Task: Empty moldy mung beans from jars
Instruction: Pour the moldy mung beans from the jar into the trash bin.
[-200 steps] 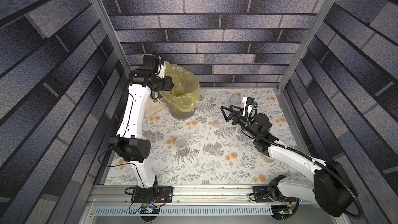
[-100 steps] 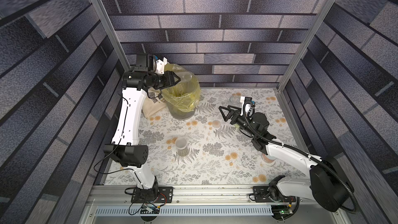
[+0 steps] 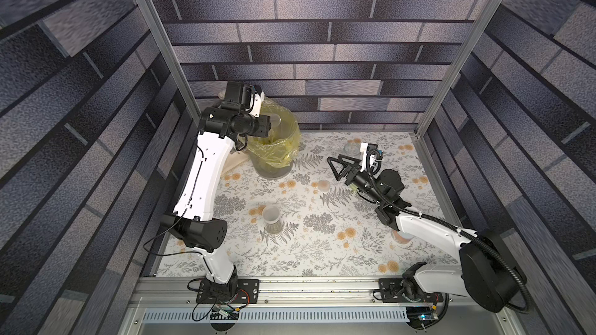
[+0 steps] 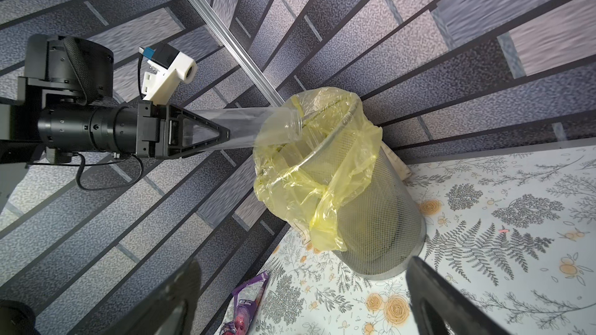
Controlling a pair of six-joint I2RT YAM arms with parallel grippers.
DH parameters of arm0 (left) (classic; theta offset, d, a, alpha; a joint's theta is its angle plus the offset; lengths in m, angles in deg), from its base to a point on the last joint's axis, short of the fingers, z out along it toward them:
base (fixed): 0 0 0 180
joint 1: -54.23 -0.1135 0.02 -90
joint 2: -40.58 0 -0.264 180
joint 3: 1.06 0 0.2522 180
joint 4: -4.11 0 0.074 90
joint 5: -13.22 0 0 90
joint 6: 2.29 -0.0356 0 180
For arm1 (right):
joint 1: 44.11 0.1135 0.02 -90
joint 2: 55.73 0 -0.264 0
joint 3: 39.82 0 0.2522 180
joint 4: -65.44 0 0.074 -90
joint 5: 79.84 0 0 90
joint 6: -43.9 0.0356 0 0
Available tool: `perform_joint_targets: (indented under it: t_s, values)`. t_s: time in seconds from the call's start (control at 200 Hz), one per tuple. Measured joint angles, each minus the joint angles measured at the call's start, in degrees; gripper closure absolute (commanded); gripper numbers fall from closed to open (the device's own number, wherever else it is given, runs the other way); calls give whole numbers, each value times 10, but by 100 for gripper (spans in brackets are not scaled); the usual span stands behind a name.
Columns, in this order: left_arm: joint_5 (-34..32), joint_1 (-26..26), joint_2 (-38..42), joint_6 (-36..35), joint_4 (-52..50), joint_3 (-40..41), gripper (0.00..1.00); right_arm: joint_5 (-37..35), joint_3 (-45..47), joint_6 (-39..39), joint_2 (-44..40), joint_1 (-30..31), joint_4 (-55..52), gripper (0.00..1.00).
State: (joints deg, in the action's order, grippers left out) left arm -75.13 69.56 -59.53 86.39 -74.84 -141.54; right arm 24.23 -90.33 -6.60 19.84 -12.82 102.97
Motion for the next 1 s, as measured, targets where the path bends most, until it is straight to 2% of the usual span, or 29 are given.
perform_joint_targets:
  t_s: [0.08,0.12,0.17,0.215,0.265,0.311,0.361,0.461,0.546,0.816,0.997]
  values:
    - [-12,7,5,-3,0,34,46,8,-2,12,15,-2,7,0]
    - [24,-4,8,11,1,48,47,11,-2,19,21,-3,11,0]
    - [90,-46,15,46,17,74,48,14,-2,26,24,-4,16,0]
    - [123,-89,23,70,33,97,48,15,-2,31,24,-5,21,0]
    - [114,-122,26,80,35,106,47,16,-2,35,24,-7,26,0]
    - [89,-130,26,80,35,106,47,16,-2,38,24,-8,29,0]
    - [59,-110,28,71,32,104,47,17,-2,38,24,-8,30,0]
    - [3,-28,33,37,34,103,46,20,-2,38,24,-8,30,0]
    - [-7,18,35,19,35,103,47,24,-5,38,24,-8,30,0]
    - [-25,-12,71,15,76,132,46,31,-10,42,32,-8,37,0]
    - [-52,24,142,2,155,213,46,61,-24,57,61,-10,57,0]
